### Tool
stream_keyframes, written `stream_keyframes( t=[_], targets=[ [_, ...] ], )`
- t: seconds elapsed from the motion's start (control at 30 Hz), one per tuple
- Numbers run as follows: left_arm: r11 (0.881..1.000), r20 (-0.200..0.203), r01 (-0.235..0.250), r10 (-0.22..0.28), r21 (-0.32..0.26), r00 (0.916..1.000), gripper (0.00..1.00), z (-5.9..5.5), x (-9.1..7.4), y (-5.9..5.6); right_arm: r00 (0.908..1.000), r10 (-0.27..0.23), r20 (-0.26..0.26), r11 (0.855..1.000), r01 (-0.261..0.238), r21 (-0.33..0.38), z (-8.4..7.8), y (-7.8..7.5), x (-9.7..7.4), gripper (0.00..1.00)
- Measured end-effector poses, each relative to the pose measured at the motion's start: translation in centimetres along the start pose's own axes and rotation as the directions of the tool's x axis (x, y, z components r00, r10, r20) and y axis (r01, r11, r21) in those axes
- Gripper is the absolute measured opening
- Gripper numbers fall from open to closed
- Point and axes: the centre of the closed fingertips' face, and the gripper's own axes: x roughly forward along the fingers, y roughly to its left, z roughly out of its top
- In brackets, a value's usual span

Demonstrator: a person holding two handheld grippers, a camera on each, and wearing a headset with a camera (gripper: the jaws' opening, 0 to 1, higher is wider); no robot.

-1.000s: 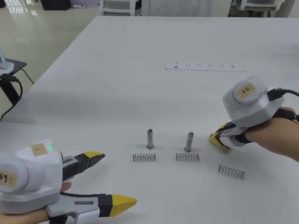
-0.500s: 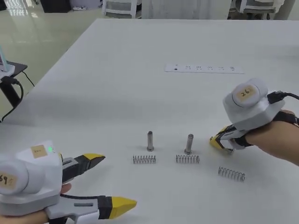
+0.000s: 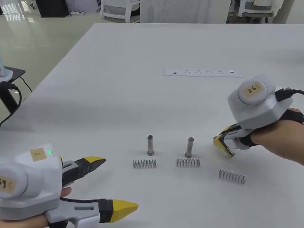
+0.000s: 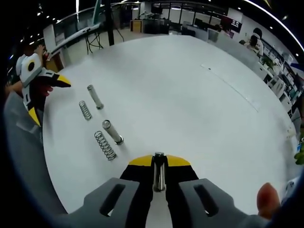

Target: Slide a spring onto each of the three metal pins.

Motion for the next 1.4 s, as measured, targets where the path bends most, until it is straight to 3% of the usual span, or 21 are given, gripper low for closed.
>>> stream_keyframes(
  t=[0.9,1.4],
  targets=[
    [1.000,0.016,0.010,-0.010,0.026,0.9998,0.74,0.8,-0.2,-0.3,0.9991,-0.014,0.040,1.000,0.013,0.025,0.6,0.5,-1.7,0.06],
    [0.999,0.009,0.012,-0.012,0.032,0.9999,0.74,0.8,-0.2,-0.7,0.9991,-0.011,0.040,0.999,0.009,0.042,-0.3,0.5,-2.3,0.06]
  ],
)
